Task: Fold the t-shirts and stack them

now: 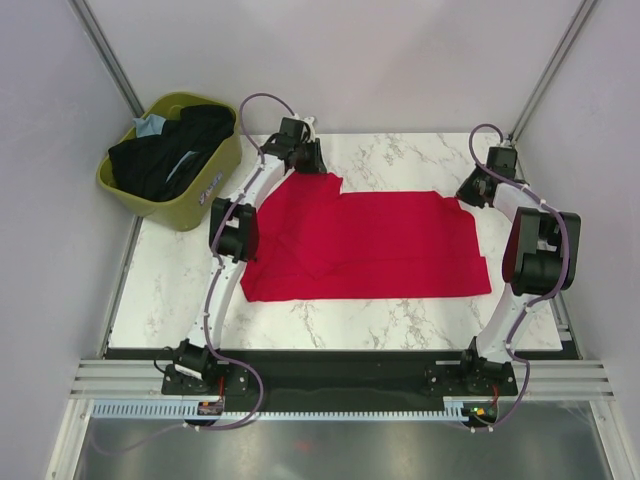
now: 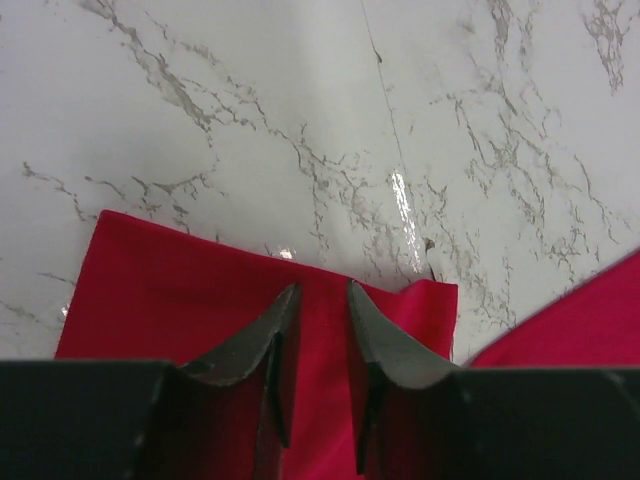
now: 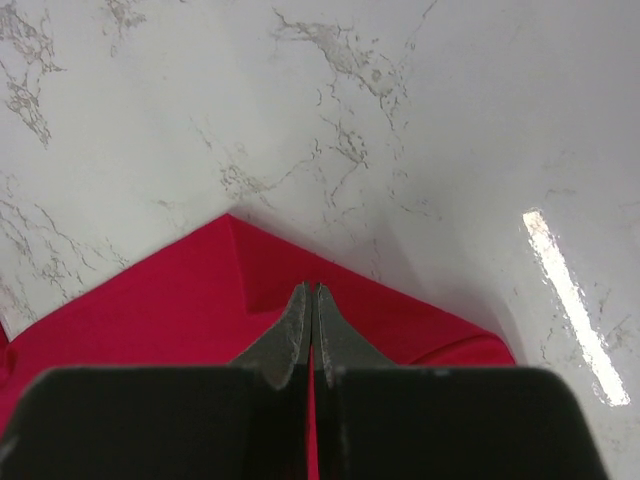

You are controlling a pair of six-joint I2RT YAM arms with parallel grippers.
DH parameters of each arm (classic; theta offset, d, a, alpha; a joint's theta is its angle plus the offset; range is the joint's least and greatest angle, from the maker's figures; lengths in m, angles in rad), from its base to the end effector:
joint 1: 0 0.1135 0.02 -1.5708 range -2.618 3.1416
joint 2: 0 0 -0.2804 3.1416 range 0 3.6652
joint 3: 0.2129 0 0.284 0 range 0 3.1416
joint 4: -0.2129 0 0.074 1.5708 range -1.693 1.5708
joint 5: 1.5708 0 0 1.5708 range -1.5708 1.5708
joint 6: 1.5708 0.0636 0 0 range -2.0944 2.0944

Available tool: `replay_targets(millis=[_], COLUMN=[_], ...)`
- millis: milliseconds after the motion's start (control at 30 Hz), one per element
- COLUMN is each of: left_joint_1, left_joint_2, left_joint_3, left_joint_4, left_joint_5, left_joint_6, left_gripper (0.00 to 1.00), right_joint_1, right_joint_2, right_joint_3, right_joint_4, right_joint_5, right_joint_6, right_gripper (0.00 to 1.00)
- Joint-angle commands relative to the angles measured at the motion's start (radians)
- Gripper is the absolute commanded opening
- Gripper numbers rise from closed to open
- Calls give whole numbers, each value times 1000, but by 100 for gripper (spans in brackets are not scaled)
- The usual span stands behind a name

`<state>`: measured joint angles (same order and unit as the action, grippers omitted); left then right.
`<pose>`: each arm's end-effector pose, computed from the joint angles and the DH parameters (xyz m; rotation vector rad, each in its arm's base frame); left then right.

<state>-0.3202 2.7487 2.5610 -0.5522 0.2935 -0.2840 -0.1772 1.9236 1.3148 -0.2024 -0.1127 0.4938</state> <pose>0.6231 -0.2260 0.1371 0.1961 2.3511 -0.6412 0.4672 -0.0764 0.1676 0.7372 2.2778 0.2839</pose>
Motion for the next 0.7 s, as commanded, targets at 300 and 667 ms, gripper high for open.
replay_targets(millis=[300, 667], left_joint_1=[-2, 3], left_joint_2=[-18, -202], left_joint_3=[-16, -222], left_joint_4=[-48, 69], left_joint_5=[-22, -407], left_joint_6=[57, 270], left_gripper=[2, 77], right_joint_1=[-15, -15], right_joint_2=[-58, -57], right_joint_3=[-20, -23], right_joint_4=[55, 67], right_joint_5=[-48, -76], right_joint_6=[20, 23], right_gripper=[0, 0])
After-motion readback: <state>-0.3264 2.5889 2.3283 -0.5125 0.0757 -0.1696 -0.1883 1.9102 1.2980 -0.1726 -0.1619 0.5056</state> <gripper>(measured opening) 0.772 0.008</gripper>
